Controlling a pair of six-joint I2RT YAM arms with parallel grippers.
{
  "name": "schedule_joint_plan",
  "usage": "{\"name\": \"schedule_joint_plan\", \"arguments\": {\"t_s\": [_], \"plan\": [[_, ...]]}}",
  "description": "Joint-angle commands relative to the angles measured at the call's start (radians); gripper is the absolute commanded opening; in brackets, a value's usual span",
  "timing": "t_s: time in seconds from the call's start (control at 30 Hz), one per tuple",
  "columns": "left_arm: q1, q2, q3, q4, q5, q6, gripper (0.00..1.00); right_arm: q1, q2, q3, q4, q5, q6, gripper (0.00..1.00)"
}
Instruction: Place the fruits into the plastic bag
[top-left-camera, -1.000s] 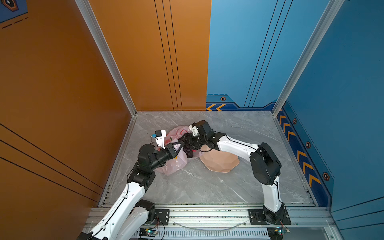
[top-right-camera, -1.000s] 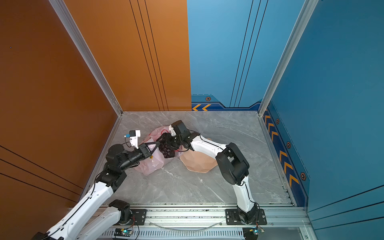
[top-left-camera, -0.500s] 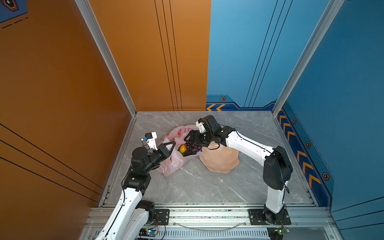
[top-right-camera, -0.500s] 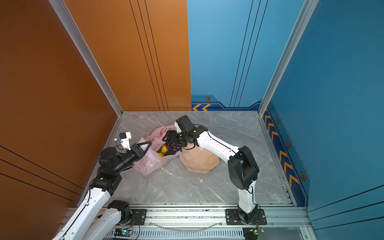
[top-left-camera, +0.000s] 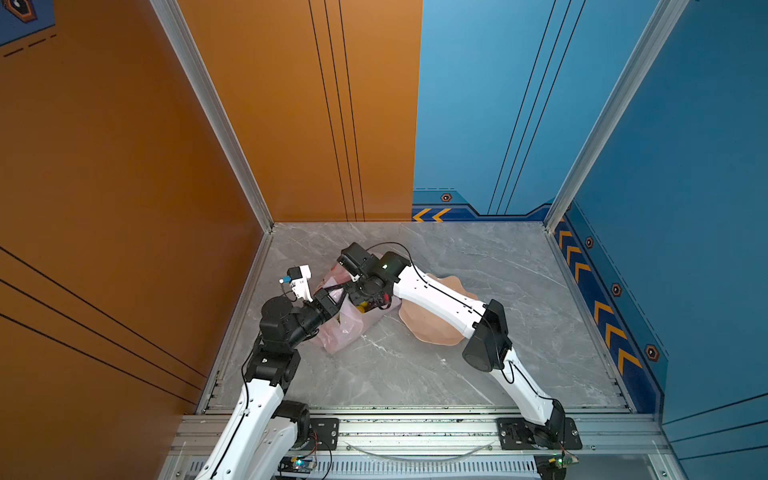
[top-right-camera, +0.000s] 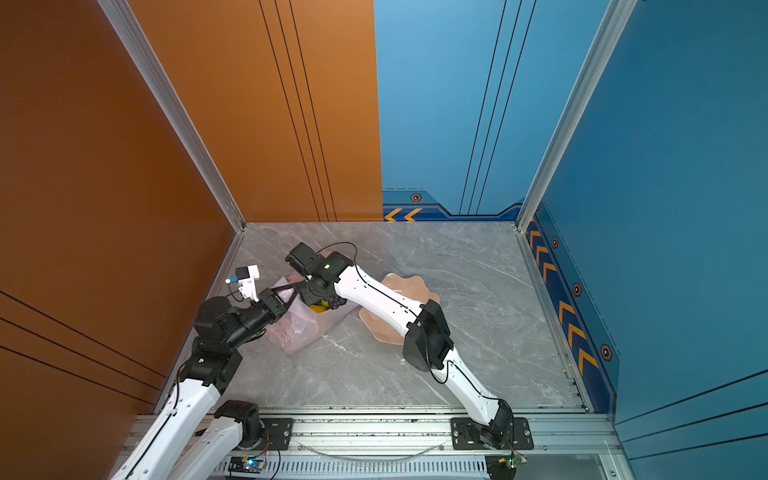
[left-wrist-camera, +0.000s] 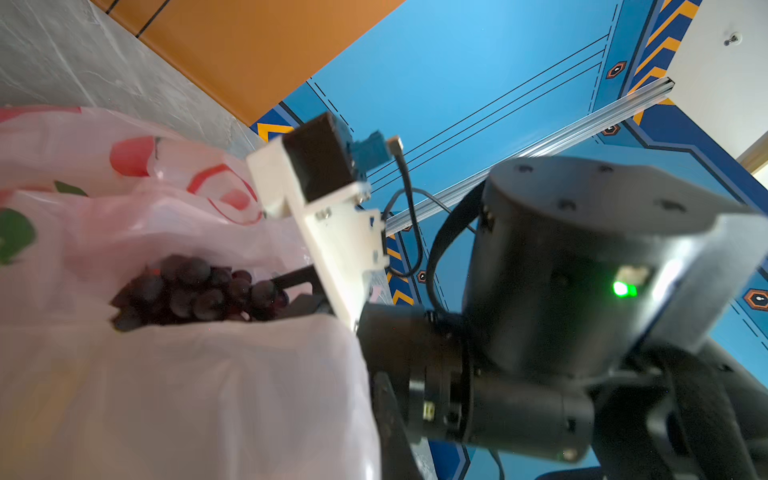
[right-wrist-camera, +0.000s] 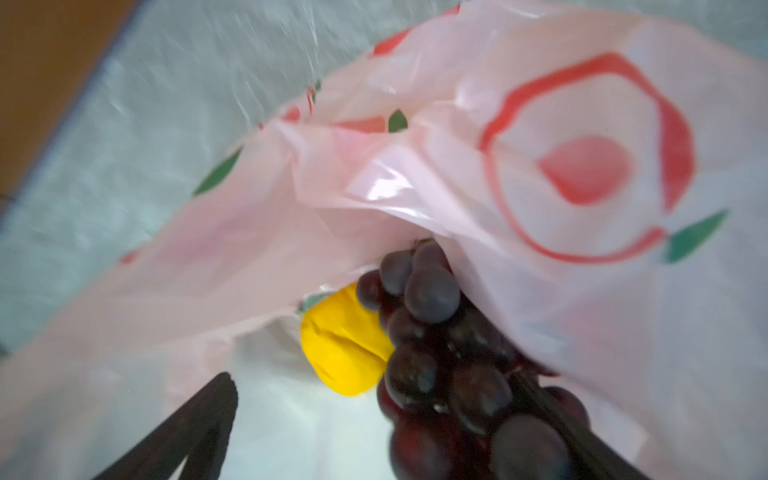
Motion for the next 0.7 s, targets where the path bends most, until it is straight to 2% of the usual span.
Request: {"name": "schedule_joint_plan", "arguments": {"t_s": [0.0, 0.1, 0.17, 0.23, 0.27, 0.3, 0.33, 0.37, 0.43, 0.57, 0.6, 0.63, 0.67], "plan": [[0.010, -0.008, -0.019, 0.021, 0.024, -0.012, 0.00, 0.019, -0.024, 0.035, -0.091, 0.264, -0.139, 1.00], [0.012, -0.007, -0.021, 0.028, 0.025, -0.014, 0.00, 0.036, -0.067, -0.008, -0.038, 0.281, -0.164, 1.00], [0.014, -0.012, -0.022, 0.027, 0.025, -0.014, 0.00, 0.036, -0.093, -0.051, 0.003, 0.341, -0.169, 1.00], [0.013, -0.017, -0.022, 0.023, 0.025, -0.014, 0.00, 0.042, -0.079, -0.010, -0.026, 0.364, -0.165, 1.00], [0.014, -0.020, -0.022, 0.020, 0.025, -0.013, 0.00, 0.047, -0.068, 0.022, -0.042, 0.294, -0.162, 1.00], [0.016, -0.023, -0.023, 0.018, 0.024, -0.013, 0.00, 0.043, -0.065, 0.027, -0.038, 0.154, -0.160, 1.00], [0.018, -0.024, -0.024, 0.018, 0.025, -0.013, 0.00, 0.027, -0.070, 0.009, -0.026, 0.066, -0.133, 1.00], [0.020, -0.025, -0.025, 0.017, 0.026, -0.013, 0.00, 0.008, -0.079, -0.029, -0.013, 0.100, -0.099, 1.00], [0.021, -0.029, -0.027, 0.021, 0.027, -0.016, 0.00, -0.008, -0.082, -0.070, -0.023, 0.259, -0.097, 1.00], [0.022, -0.025, -0.035, 0.030, 0.027, -0.017, 0.00, 0.077, -0.017, 0.104, -0.065, 0.127, -0.158, 1.00], [0.024, -0.022, -0.035, 0.036, 0.029, -0.020, 0.00, 0.075, -0.018, 0.102, -0.063, 0.119, -0.153, 1.00], [0.025, -0.020, -0.034, 0.044, 0.031, -0.024, 0.00, 0.062, -0.022, 0.082, -0.063, 0.153, -0.136, 1.00], [0.025, -0.023, -0.036, 0.047, 0.031, -0.026, 0.00, 0.033, -0.028, 0.037, -0.064, 0.237, -0.118, 1.00]]}}
